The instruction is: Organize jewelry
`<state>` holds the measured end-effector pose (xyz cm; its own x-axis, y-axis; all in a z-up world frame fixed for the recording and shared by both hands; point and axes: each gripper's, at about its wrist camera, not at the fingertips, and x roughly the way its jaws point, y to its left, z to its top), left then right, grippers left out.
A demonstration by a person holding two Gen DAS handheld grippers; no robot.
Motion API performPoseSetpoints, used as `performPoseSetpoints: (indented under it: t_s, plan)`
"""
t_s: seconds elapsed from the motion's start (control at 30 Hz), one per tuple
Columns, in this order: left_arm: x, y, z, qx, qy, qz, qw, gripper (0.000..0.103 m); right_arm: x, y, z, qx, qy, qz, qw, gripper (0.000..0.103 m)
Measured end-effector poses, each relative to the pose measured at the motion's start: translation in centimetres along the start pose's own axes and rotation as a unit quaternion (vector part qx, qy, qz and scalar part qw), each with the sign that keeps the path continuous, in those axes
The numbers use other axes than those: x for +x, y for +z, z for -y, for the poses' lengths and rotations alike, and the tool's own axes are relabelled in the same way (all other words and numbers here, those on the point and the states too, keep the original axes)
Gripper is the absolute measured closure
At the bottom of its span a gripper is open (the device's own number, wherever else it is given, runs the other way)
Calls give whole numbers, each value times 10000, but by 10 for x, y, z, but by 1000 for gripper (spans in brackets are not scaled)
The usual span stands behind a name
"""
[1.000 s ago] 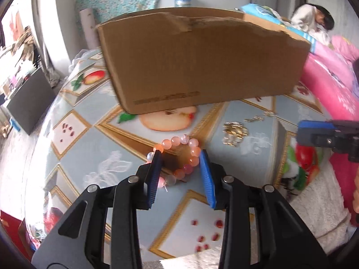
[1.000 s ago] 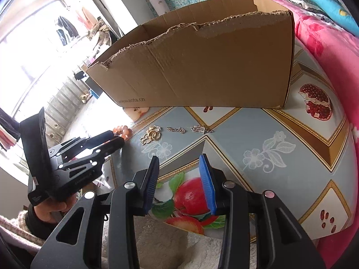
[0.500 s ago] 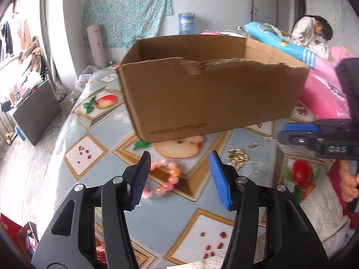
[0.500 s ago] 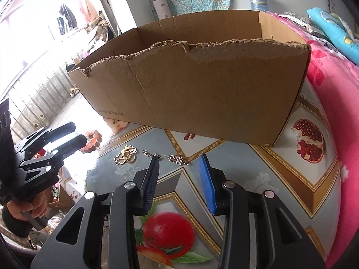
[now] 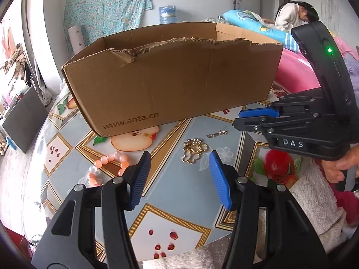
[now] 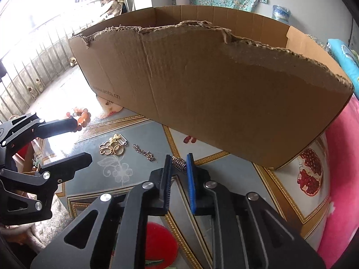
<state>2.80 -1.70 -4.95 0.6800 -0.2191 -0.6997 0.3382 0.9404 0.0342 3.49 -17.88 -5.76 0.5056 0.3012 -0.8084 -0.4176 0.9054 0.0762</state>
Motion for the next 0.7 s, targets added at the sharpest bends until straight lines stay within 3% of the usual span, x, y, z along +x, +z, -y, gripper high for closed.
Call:
performPoseSetpoints:
  t_s: [0.33, 0.53, 0.7]
  plan:
    - [8, 0, 12, 113, -54, -105, 9999, 52, -17, -19, 27, 654, 179, -24, 9977, 99]
    - [11, 4, 24, 242, -192, -90, 9995, 52, -40, -35, 57, 1380, 746, 261, 9873, 99]
    - [13, 9, 36, 337, -442, -37, 9984, 52, -49, -34, 67, 1497, 560, 344, 9865, 99]
